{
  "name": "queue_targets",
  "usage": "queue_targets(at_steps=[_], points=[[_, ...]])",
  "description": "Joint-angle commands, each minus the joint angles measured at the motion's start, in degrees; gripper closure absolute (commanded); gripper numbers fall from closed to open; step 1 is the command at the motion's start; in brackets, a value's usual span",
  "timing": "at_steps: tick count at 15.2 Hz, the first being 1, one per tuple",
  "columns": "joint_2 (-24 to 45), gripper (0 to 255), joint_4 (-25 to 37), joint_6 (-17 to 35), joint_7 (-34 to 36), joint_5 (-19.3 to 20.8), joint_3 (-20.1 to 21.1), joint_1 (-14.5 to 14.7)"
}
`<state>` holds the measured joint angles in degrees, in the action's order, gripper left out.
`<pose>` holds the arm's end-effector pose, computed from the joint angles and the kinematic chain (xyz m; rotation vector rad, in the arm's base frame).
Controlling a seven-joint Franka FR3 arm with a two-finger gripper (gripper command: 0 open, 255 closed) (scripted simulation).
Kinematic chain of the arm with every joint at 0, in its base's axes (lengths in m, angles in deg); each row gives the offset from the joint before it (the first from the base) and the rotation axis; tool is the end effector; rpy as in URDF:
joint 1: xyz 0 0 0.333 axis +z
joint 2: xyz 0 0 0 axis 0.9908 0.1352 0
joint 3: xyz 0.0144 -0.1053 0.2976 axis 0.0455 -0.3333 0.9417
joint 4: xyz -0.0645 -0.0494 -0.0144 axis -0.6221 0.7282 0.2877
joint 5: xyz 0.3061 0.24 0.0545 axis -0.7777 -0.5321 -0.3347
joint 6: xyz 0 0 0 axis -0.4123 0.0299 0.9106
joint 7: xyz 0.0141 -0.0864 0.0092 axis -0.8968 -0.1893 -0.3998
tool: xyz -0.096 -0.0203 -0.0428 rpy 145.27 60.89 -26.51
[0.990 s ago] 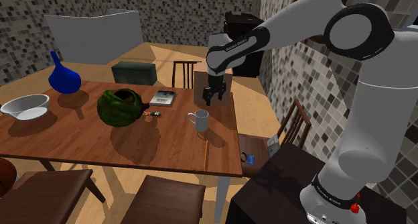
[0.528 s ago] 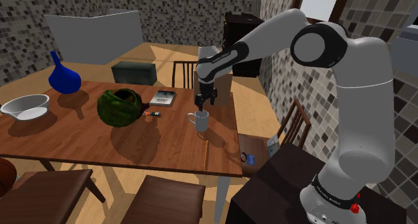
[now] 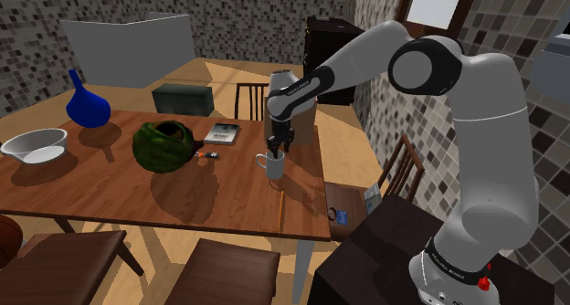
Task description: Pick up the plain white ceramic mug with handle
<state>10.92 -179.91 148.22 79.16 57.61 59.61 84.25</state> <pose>0.6581 0.0315 0.2644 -3.1378 -0.0747 0.0956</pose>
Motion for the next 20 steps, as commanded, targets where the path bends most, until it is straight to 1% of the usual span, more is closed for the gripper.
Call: queue_targets(at_steps=[1,9,20], points=[[0.1,255,0.0,0.1,0.0,0.0,0.0,0.0],[0.1,255,0.0,0.2,0.0,0.0,0.0,0.0],[-4.4,255,1.9,-6.3,0.0,-0.1,0.0,0.0]])
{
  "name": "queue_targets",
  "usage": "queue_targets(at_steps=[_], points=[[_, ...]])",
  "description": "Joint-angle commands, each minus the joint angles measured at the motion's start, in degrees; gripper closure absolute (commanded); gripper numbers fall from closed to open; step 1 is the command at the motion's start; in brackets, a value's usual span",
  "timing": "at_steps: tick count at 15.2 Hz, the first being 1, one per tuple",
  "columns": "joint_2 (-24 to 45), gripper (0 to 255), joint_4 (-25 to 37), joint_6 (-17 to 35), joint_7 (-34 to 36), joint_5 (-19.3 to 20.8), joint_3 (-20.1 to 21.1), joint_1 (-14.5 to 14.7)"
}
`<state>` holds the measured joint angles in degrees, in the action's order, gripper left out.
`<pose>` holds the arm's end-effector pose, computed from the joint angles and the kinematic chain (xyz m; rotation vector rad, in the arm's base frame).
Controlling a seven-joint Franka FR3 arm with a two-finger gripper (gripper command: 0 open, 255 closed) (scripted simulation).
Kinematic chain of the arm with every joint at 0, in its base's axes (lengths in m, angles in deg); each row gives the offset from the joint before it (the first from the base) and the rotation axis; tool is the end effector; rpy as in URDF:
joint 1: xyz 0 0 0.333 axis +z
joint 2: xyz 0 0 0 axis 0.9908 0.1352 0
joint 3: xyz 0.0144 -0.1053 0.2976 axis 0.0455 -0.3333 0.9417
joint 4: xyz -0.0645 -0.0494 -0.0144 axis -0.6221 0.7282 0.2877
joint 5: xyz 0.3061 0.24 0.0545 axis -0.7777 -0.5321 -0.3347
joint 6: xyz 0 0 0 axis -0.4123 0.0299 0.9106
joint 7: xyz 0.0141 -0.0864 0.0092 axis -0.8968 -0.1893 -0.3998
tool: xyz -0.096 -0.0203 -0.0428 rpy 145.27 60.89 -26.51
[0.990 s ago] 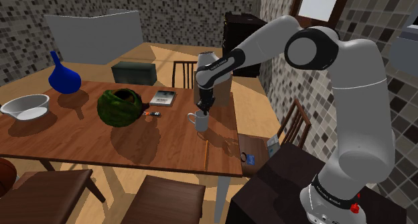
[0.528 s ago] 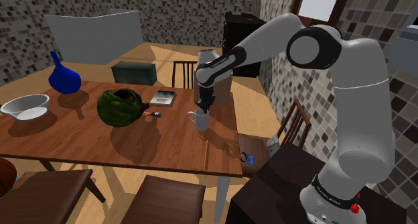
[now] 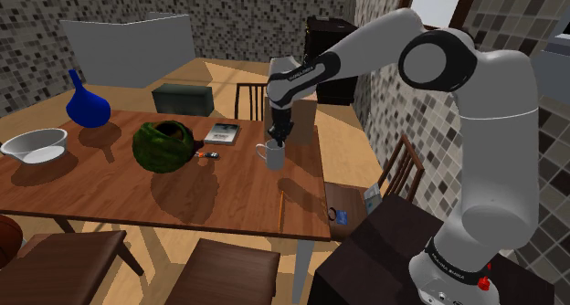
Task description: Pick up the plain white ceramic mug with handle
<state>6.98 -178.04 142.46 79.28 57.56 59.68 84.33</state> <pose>0.6588 0.0331 0.3158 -3.1378 -0.0746 0.0943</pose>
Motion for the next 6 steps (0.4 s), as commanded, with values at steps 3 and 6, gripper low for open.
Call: queue_targets(at_steps=[3,6], points=[[-1.6,255,0.9,-2.5,-0.1,0.0,0.0,-0.1],[-1.9,255,1.2,-3.2,-0.1,0.0,0.0,-0.1]])
